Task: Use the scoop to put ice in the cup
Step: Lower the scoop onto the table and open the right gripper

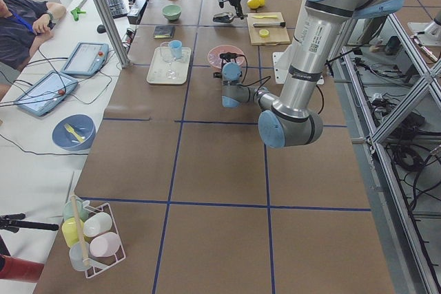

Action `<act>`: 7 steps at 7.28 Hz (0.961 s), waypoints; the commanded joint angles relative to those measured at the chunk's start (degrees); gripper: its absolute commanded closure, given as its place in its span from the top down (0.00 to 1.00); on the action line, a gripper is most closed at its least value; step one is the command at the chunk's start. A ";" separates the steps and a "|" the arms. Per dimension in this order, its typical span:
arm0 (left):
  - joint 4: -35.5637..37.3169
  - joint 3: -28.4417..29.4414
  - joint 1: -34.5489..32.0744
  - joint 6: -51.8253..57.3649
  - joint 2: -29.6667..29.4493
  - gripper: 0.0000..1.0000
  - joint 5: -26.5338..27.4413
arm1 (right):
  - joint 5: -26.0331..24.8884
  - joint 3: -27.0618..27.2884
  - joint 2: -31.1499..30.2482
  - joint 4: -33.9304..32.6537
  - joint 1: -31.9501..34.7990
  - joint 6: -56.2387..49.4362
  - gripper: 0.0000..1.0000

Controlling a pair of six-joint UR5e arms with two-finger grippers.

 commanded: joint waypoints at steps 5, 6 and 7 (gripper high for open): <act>0.00 -0.09 0.00 0.00 0.09 1.00 0.00 | -0.26 1.80 3.03 0.00 5.59 0.14 1.00; 0.00 -0.09 -0.09 0.09 0.09 1.00 0.00 | -0.26 3.03 4.44 0.00 9.71 -0.81 1.00; 0.00 -0.18 -0.61 0.09 0.26 1.00 -0.09 | -0.78 3.57 6.02 -0.17 12.97 -1.69 1.00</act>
